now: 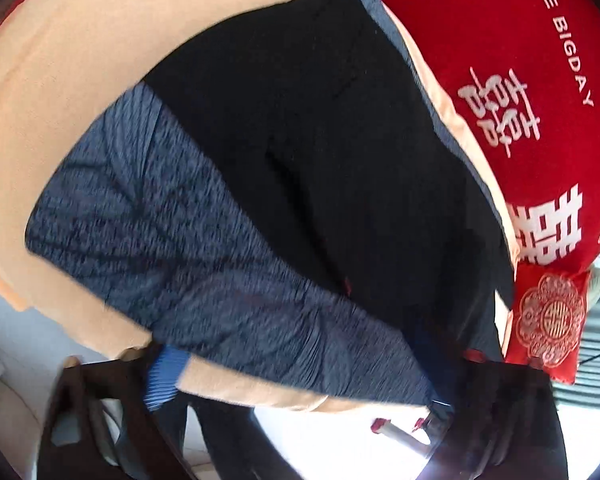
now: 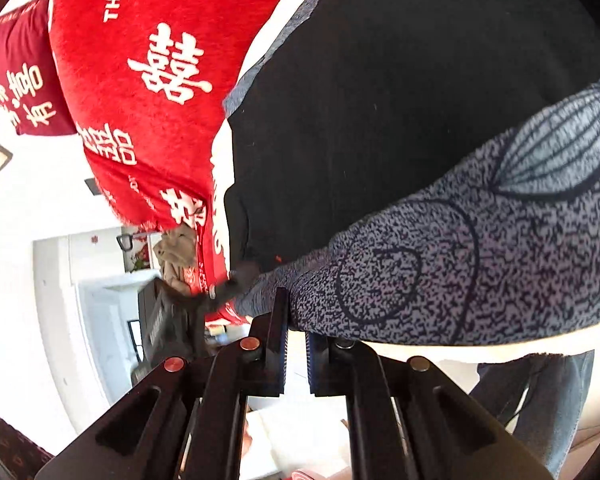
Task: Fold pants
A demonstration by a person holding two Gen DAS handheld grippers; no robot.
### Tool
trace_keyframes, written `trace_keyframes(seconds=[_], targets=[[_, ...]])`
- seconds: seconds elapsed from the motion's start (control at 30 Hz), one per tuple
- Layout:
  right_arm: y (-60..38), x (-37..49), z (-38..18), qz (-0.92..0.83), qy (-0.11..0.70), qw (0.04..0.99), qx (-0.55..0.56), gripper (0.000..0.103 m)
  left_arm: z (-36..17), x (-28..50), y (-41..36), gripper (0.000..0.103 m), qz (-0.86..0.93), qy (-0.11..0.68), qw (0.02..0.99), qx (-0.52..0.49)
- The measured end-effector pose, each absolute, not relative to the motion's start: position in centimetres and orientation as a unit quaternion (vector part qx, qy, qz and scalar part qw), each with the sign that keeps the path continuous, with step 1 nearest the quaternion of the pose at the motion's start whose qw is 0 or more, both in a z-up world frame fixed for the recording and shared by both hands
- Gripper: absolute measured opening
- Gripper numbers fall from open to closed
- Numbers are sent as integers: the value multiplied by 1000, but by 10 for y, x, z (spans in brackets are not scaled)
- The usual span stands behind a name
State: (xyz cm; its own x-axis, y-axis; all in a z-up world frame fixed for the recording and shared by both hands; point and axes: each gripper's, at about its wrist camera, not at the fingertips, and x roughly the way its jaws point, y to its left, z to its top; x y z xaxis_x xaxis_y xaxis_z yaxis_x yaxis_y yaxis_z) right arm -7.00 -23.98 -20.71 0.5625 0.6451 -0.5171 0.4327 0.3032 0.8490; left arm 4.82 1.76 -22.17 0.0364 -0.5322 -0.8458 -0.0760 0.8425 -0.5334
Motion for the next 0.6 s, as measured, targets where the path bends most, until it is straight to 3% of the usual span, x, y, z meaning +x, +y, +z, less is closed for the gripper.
trace_keyframes(seconds=[0.03, 0.07, 0.13, 0.2, 0.27, 0.33, 0.53, 0.6], targets=[[-240, -70, -209, 82, 465, 663, 581, 10, -225, 52, 15, 47, -175, 676, 679, -224], [-239, -70, -211, 82, 471, 661, 579, 13, -228, 54, 13, 32, -183, 679, 673, -227], [-243, -74, -220, 74, 482, 657, 575, 16, -230, 56, 13, 23, -192, 681, 666, -238], [-251, -85, -228, 57, 491, 654, 574, 27, -219, 59, 13, 23, -209, 673, 670, -233], [-261, -99, -233, 42, 485, 654, 580, 47, -207, 60, 13, 23, -223, 668, 672, -227], [-273, -116, -236, 23, 473, 656, 588, 53, -200, 62, 14, 23, -238, 669, 669, -219], [-309, -153, -255, -17, 371, 622, 689, 49, -193, 71, 5, 23, -258, 683, 661, -173], [-316, -162, -260, -35, 327, 597, 732, 19, -197, 73, 4, 23, -255, 688, 659, -164]])
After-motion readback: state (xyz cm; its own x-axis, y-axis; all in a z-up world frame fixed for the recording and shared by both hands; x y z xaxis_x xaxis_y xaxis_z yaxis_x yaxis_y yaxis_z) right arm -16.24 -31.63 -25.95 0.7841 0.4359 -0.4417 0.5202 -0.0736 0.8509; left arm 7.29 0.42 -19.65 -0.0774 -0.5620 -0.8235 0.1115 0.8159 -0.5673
